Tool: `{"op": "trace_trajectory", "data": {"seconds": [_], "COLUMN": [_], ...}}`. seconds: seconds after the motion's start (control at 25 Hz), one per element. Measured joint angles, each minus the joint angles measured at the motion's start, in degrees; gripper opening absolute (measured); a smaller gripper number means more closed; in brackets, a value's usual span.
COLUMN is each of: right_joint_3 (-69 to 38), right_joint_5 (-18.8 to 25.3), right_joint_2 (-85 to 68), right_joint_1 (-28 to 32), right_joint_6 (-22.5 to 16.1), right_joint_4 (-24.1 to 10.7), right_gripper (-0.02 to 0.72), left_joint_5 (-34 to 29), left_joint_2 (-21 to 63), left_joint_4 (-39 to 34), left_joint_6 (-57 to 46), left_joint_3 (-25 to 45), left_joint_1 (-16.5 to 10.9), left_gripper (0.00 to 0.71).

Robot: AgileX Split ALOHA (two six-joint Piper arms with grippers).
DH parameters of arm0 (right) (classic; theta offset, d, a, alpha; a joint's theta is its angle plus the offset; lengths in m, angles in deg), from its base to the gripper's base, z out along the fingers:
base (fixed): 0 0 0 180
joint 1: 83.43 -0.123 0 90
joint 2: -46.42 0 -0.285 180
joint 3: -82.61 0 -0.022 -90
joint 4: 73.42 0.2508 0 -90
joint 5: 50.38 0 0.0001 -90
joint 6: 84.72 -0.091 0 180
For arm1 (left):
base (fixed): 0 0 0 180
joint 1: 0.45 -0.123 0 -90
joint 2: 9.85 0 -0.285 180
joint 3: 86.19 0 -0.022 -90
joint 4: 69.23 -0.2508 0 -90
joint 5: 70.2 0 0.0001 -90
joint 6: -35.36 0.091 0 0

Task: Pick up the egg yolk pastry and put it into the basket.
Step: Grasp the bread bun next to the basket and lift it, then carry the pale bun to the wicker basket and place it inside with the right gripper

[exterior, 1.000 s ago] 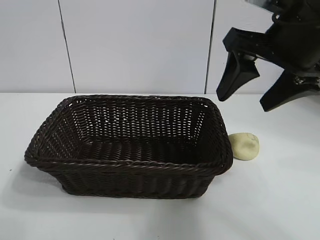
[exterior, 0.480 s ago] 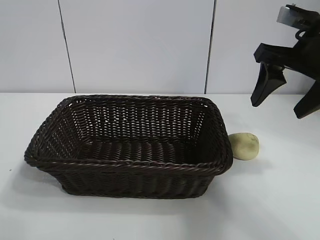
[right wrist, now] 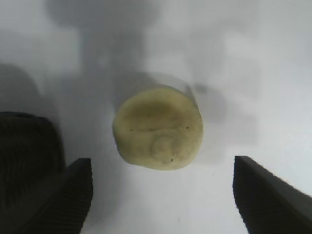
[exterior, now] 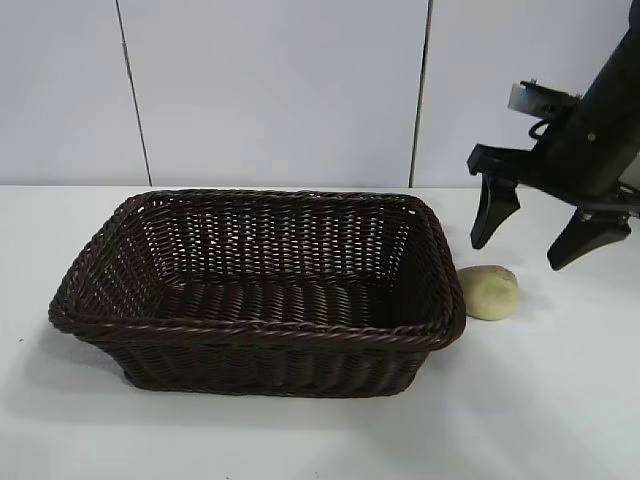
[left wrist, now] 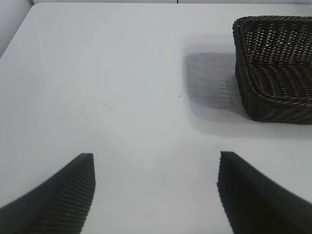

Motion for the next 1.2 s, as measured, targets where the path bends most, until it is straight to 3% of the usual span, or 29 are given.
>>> {"op": "trace_trajectory", "data": {"seconds": [0.16,0.24,0.52,0.6,1.2], "right_joint_3": [0.00,0.00,0.02,0.02,0.02], "right_joint_5": [-1.96,-2.70,-3.26,-3.06,4.88], "right_joint_2": [3.51,4.04,4.03,3.22,-15.28], "right_joint_1": [0.00,0.00,0.00,0.00,0.05], "right_joint_6": [-0.06,-0.06,-0.06,-0.01,0.10], "right_joint_4": [0.92,1.19,1.48,1.48,2.24], "right_gripper": [0.561,0.522,0.141,0.081,0.052], "left_joint_5": [0.00,0.00,0.00,0.00,0.00], "left_joint_2": [0.00,0.00,0.00,0.00,0.00], "left_joint_4": [0.00,0.00,0.00,0.00,0.00], "left_joint_6": [0.00,0.00,0.00,0.00,0.00], "left_joint_3": [0.00,0.00,0.00,0.00,0.00], "left_joint_1": [0.00,0.00,0.00,0.00,0.00], "left_gripper": [0.514,0.514,0.514,0.514,0.514]}}
